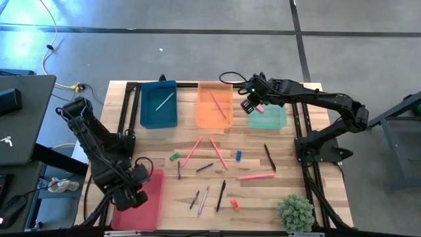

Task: Sort crayons/erasers/pens/pencils in bins
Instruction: Put the crayon into the pink bin, then put the orange eraser into the green bin

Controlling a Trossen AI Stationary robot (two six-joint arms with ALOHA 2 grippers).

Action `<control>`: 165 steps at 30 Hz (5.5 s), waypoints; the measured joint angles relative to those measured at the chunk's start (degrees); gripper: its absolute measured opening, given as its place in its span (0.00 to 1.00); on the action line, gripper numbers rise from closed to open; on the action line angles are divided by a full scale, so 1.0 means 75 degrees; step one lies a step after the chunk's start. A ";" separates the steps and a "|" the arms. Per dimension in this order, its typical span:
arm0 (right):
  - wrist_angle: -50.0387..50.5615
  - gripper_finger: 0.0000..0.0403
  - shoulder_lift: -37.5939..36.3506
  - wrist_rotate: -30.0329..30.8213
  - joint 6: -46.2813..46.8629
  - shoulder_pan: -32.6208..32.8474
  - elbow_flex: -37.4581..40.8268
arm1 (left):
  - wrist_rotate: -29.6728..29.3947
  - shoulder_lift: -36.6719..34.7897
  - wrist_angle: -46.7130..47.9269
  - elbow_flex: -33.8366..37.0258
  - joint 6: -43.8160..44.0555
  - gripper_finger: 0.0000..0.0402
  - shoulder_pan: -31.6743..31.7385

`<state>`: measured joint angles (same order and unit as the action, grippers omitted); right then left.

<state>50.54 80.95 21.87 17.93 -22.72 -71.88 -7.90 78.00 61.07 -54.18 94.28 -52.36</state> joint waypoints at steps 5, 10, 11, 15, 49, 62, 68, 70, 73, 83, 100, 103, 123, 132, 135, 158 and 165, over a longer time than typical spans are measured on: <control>0.0276 0.28 0.0000 -0.0287 0.0089 0.0248 0.0000 | 0.0308 0.0000 -0.0455 0.0653 0.0238 0.05 -0.0120; 0.0581 0.28 0.0000 -0.0484 0.0563 0.0774 0.0000 | 0.0488 0.0000 -0.0542 0.0905 0.0225 0.15 -0.0128; 0.0609 0.28 0.0000 -0.0478 0.0635 0.0902 0.0000 | 0.0480 0.0000 -0.0544 0.0905 0.0219 0.17 -0.0128; 0.0609 0.28 0.0000 -0.0484 0.0844 0.1415 0.0000 | 0.0371 0.0000 -0.0537 0.0905 0.0154 0.26 -0.0120; -0.0423 0.49 0.0032 -0.1698 0.4308 0.3670 0.2334 | -0.3239 -0.2949 0.0548 0.0899 -0.5409 0.29 0.3328; -0.2810 0.51 0.0032 -0.1460 0.5912 0.5398 0.2334 | -0.3040 -0.2949 0.0483 0.0899 -0.7975 0.29 0.5768; -0.3799 0.50 0.0032 -0.1238 0.6008 0.5935 0.2199 | -0.2631 -0.2949 0.0297 0.0899 -0.8342 0.29 0.6438; -0.3793 0.50 0.0034 -0.0987 0.5907 0.6100 0.1968 | -0.2301 -0.2949 0.0252 0.0899 -0.8341 0.29 0.6567; -0.3490 0.50 0.0051 -0.0634 0.5648 0.6349 0.1528 | -0.1936 -0.2946 0.0255 0.0899 -0.8273 0.29 0.6651; -0.0746 0.50 0.0960 -0.0738 0.5948 0.6605 -0.0079 | -0.1819 -0.2940 0.0255 0.0899 -0.7587 0.29 0.6665; 0.0718 0.50 0.3487 -0.1207 0.7890 0.7538 -0.1673 | -0.1821 -0.2943 0.0257 0.0899 -0.7451 0.29 0.6665; 0.0670 0.50 0.3766 -0.1462 0.8092 0.7667 -0.1860 | -0.1822 -0.2940 0.0257 0.0899 -0.7425 0.29 0.6665; 0.0580 0.50 0.5397 -0.1849 0.8666 0.7976 -0.3200 | -0.1822 -0.2943 0.0252 0.0899 -0.7388 0.29 0.6662; 0.0246 0.50 0.5607 -0.2017 0.8897 0.8017 -0.3194 | -0.1824 -0.2942 0.0250 0.0899 -0.7390 0.29 0.6662; 0.0190 0.50 0.5770 -0.2195 0.8930 0.8017 -0.3194 | -0.1822 -0.2943 0.0249 0.0899 -0.7390 0.29 0.6662; 0.0572 0.36 0.6327 -0.2468 0.9366 0.8014 -0.3217 | -0.1824 -0.2940 0.0237 0.0899 -0.7392 0.29 0.6662; 0.0736 0.31 0.6330 -0.2705 0.9349 0.7967 -0.3214 | -0.1824 -0.2940 0.0237 0.0899 -0.7393 0.29 0.6662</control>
<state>56.05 128.42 1.58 88.05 37.03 -95.98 -21.58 55.94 62.85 -47.44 38.83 -2.39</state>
